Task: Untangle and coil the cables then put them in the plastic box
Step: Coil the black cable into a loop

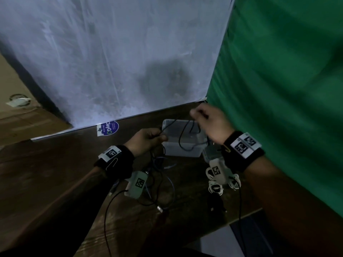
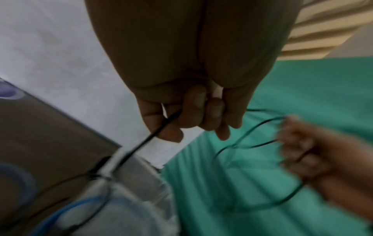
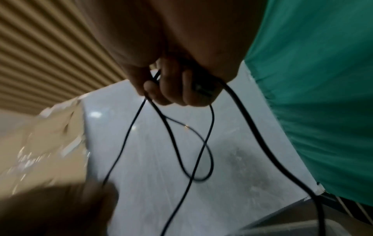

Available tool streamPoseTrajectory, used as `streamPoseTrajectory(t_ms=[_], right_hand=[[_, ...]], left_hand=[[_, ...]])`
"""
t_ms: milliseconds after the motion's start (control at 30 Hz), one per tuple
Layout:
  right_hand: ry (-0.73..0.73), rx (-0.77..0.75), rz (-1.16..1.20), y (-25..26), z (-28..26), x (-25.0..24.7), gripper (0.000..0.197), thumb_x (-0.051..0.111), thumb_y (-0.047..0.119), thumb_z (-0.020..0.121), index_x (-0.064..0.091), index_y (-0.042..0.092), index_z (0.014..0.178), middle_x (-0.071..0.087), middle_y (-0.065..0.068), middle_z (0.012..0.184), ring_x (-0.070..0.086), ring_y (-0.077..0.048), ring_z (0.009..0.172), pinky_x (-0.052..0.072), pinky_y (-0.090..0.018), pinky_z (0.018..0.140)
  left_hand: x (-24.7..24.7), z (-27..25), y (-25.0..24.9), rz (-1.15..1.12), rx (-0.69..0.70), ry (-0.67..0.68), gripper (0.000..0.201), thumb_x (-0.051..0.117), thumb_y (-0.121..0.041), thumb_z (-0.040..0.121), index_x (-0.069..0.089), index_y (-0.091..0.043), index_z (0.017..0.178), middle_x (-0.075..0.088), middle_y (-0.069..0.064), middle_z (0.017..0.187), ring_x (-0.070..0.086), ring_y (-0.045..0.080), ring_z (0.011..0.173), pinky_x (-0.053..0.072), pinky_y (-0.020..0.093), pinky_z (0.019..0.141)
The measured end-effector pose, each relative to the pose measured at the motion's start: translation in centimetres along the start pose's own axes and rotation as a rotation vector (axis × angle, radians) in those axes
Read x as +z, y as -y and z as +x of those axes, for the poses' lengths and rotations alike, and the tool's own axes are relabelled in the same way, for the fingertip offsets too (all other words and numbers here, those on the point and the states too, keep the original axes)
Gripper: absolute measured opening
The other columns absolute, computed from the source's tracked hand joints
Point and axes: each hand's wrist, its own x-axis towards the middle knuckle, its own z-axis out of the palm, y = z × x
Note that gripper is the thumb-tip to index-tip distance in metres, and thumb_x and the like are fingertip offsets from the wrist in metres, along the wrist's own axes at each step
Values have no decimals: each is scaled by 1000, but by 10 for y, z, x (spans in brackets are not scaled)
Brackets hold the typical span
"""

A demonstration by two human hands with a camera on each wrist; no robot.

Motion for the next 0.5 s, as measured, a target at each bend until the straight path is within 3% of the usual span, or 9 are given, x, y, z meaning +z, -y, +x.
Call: streamPoseTrajectory(t_ms=[133, 233, 333, 400, 500], right_hand=[[-446, 86, 329, -5, 15, -36, 27, 56, 35, 96, 56, 28, 70, 49, 11, 57, 42, -2, 51, 34, -25, 55], [-564, 159, 459, -11, 18, -50, 31, 54, 52, 87, 52, 32, 63, 42, 2, 60, 35, -12, 50, 29, -28, 50], [-636, 221, 523, -17, 13, -50, 33, 52, 45, 93, 47, 27, 66, 41, 2, 57, 33, -11, 45, 27, -24, 44], [-561, 291, 526, -19, 7, -44, 34, 52, 37, 98, 47, 25, 66, 43, 6, 53, 34, -9, 42, 28, -21, 41], [-145, 452, 407, -21, -9, -22, 27, 51, 32, 101, 52, 21, 76, 48, 2, 59, 39, -7, 39, 31, -20, 40]], left_hand=[[-2, -11, 32, -20, -97, -46, 34, 60, -12, 94, 65, -30, 65, 57, -12, 58, 48, 1, 55, 41, 17, 57], [-5, -18, 42, -91, -210, -116, 27, 59, -13, 94, 64, -21, 69, 52, -8, 52, 45, 4, 48, 38, 18, 50], [-12, -19, 48, -221, -326, -196, 21, 55, -19, 96, 68, -13, 82, 48, -7, 46, 40, 7, 42, 32, 17, 44], [-18, -19, 48, -305, -371, -231, 26, 55, -28, 96, 69, -10, 82, 41, -2, 47, 32, 14, 44, 26, 22, 45], [-22, -17, 35, -492, -401, -189, 34, 52, -36, 96, 65, -6, 86, 28, 1, 53, 24, 14, 43, 18, 21, 45]])
